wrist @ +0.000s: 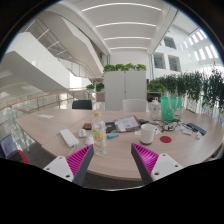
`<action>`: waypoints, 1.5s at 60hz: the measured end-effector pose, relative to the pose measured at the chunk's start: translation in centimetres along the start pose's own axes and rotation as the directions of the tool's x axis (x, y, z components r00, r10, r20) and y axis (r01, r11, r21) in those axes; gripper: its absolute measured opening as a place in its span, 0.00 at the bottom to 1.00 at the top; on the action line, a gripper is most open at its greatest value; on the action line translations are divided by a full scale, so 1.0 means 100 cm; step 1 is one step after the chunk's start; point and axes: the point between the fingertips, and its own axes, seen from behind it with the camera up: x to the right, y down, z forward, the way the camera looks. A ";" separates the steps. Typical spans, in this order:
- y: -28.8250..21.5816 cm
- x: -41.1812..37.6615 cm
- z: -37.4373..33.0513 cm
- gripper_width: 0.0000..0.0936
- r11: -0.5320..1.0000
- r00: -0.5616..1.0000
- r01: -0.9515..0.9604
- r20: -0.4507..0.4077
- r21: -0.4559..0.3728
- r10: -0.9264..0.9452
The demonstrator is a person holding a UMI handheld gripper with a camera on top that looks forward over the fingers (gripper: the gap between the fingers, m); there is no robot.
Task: Pour water
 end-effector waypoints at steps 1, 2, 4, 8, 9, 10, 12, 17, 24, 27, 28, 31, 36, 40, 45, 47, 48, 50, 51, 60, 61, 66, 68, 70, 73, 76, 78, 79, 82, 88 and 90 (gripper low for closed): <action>0.001 -0.007 0.012 0.89 1.000 1.000 0.000 0.011 0.006 0.000; 0.002 -0.014 0.024 0.89 1.000 1.000 0.000 0.023 0.012 0.000; 0.004 -0.027 0.050 0.89 1.000 0.999 0.001 0.043 0.022 -0.002; 0.010 -0.047 0.101 0.89 0.999 0.998 0.017 0.064 0.028 -0.019; 0.012 -0.050 0.114 0.89 0.999 0.998 0.023 0.063 0.031 -0.025; 0.012 -0.053 0.126 0.89 0.999 0.998 0.030 0.060 0.036 -0.032; 0.012 -0.056 0.149 0.89 0.998 0.998 0.040 0.051 0.047 -0.042; 0.017 -0.055 0.202 0.89 0.998 0.999 0.048 0.008 0.050 -0.049; 0.020 -0.058 0.253 0.84 0.997 1.000 0.030 -0.005 0.071 -0.030; 0.026 -0.061 0.268 0.62 0.998 1.000 0.027 -0.003 0.055 -0.027; 0.027 -0.059 0.270 0.57 0.998 1.000 0.029 -0.012 0.052 -0.028; 0.025 -0.059 0.271 0.54 0.996 0.999 0.029 -0.027 0.080 -0.027; 0.021 -0.059 0.269 0.46 0.992 0.998 0.065 -0.034 0.107 -0.062; 0.024 -0.062 0.271 0.42 0.993 0.997 0.074 -0.044 0.089 -0.071; 0.021 -0.067 0.275 0.36 0.991 0.994 0.111 -0.015 0.070 -0.110; 0.022 -0.068 0.276 0.35 0.992 0.993 0.114 -0.006 0.063 -0.114; 0.022 -0.068 0.276 0.35 0.992 0.994 0.113 -0.003 0.060 -0.113; 0.022 -0.069 0.278 0.35 0.993 0.994 0.109 0.005 0.051 -0.109; 0.023 -0.069 0.279 0.35 0.993 0.994 0.107 0.013 0.044 -0.107; -0.004 -0.059 0.279 0.35 1.000 0.995 -0.023 0.095 -0.009 0.024; -0.010 -0.056 0.278 0.36 0.998 0.993 -0.054 0.100 -0.014 0.056; -0.044 -0.038 0.276 0.35 0.964 0.958 -0.264 0.110 -0.038 0.266; -0.050 -0.021 0.278 0.35 0.926 0.919 -0.372 0.121 -0.056 0.376; -0.054 -0.008 0.279 0.35 0.870 0.863 -0.486 0.114 -0.085 0.493; -0.057 0.004 0.286 0.36 0.756 0.751 -0.644 0.086 -0.120 0.654; -0.057 0.020 0.289 0.36 0.605 0.603 -0.780 0.067 -0.159 0.795; -0.055 0.030 0.292 0.36 0.499 0.498 -0.848 0.054 -0.177 0.866; -0.054 0.034 0.294 0.35 0.442 0.441 -0.878 0.047 -0.186 0.896; -0.045 0.041 0.300 0.35 0.256 0.255 -0.940 0.033 -0.225 0.966; -0.048 0.049 0.307 0.35 -0.091 -0.105 -0.956 0.035 -0.278 0.994; -0.052 0.049 0.311 0.35 -0.186 -0.201 -0.941 0.023 -0.281 0.979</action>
